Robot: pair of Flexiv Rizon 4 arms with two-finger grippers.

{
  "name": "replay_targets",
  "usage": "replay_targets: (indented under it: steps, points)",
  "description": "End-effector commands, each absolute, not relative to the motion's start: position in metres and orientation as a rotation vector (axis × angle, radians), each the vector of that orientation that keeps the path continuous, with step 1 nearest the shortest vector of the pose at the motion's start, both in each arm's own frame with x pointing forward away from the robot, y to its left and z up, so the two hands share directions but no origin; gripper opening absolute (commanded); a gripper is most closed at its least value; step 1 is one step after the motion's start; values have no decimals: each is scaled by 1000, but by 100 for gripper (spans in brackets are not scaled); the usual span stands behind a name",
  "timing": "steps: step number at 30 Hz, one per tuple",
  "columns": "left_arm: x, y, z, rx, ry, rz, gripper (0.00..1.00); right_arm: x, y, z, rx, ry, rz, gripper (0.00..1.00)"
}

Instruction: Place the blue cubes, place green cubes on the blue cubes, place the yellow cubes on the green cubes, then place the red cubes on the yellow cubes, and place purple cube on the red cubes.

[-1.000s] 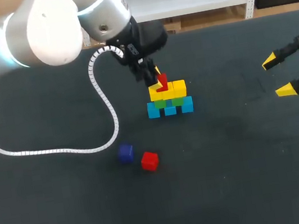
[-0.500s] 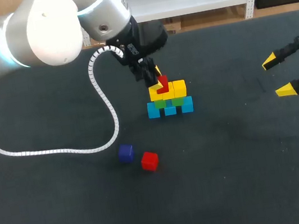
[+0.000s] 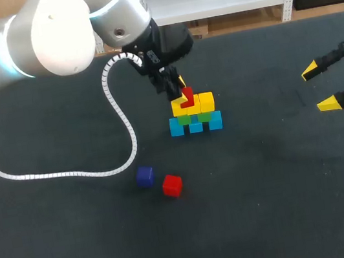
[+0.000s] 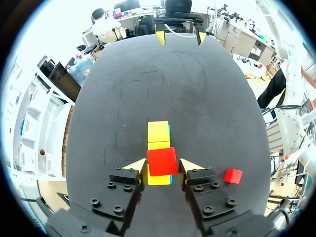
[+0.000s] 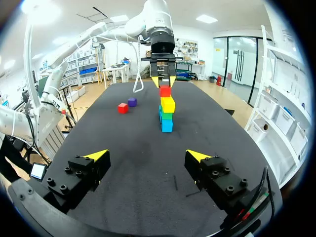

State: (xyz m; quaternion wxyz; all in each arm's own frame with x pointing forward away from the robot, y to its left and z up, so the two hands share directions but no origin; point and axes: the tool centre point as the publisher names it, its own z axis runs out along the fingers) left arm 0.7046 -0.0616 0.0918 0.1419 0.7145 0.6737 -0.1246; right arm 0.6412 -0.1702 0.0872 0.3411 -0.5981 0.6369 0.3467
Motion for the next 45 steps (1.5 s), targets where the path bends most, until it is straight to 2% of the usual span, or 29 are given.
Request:
replay_targets:
  steps: [1,21,22,23,26,34,45]
  points:
    - [708,-62,92,2068,1947,-361,40,642,-170,86,-1556,1654,903,100]
    - [711,-59,96,2068,1934,-353,48,642,-170,86,-1556,1654,903,100]
    - [710,-59,98,2067,1918,-362,53,642,-170,86,-1556,1654,903,100]
    - [709,-59,101,2068,1913,-358,70,642,-170,86,-1556,1654,903,100]
    - [704,-54,112,2063,1866,-361,100,642,-170,86,-1556,1654,903,100]
    - [691,-10,136,2038,1788,-392,100,642,-170,86,-1556,1654,903,100]
    - [678,75,134,1956,1796,-446,100,642,-170,86,-1556,1654,903,100]
